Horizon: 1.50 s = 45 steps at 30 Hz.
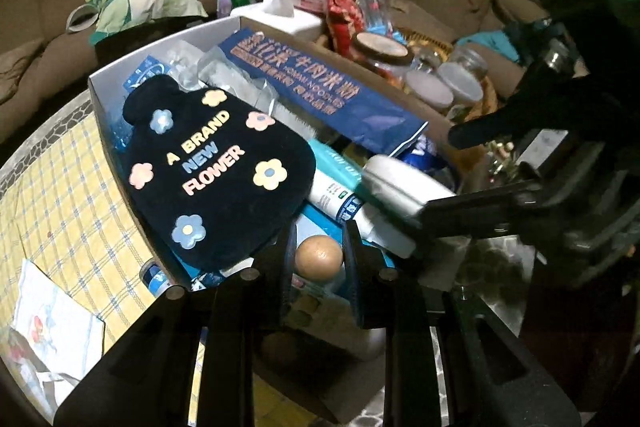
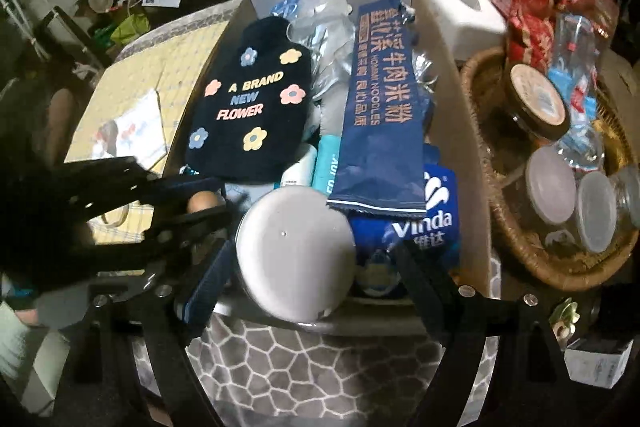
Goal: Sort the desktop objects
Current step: 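Drop the tan ball into the box with the left gripper while the right gripper carries the container over it, then lower the white round container into the box and open the right gripper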
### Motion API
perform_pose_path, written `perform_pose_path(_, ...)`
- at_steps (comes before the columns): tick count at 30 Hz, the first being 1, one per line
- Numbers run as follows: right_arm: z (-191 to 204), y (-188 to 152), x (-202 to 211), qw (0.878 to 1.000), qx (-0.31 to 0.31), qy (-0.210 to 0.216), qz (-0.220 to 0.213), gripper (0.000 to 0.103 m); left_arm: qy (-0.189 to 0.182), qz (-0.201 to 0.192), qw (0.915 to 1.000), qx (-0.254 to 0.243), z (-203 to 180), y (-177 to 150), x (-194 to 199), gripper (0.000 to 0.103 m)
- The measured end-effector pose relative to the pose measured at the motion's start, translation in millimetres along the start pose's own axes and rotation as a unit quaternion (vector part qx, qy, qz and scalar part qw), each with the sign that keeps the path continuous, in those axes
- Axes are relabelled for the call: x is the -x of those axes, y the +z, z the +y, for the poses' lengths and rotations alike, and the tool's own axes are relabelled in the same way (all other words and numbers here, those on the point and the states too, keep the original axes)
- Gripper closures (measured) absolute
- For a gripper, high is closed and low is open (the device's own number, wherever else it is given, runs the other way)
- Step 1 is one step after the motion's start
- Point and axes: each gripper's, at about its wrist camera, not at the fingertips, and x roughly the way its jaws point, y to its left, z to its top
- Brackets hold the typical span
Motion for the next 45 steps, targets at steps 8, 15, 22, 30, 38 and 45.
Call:
perform_pose_path(8, 13.5, -4.8, -4.2, 0.999, 0.037, -0.015, -0.024, 0.075, 0.001, 0.006, 0.9999, 0.012, 4.0, -10.1, 1.8, 0.064)
perform_pose_path(15, 13.7, -1.0, -12.6, 0.99, 0.067, -0.113, -0.04, 0.074, 0.007, -0.003, 0.9995, 0.032, 23.6, -16.5, 24.7, 0.06)
perform_pose_path(22, -40.5, -10.9, 5.1, 0.995, -0.078, 0.046, -0.048, 0.03, -0.072, -0.003, 0.996, 0.054, 9.8, -9.9, 24.3, 0.059)
perform_pose_path(30, -41.6, -10.4, -13.8, 0.99, -0.108, 0.09, -0.011, 0.033, -0.103, 0.031, 0.9921, 0.064, -13.5, 7.2, -5.5, 0.058)
perform_pose_path(38, -45.7, -11.8, -22.0, 0.979, -0.14, 0.151, 0.012, 0.041, -0.113, 0.028, 0.9903, 0.075, -7.9, 5.1, -5.1, 0.062)
perform_pose_path(45, -44.3, -6.2, -5.2, 0.972, -0.165, 0.167, -0.021, 0.049, -0.121, 0.004, 0.9886, 0.091, -1.3, 14.5, 2.5, 0.067)
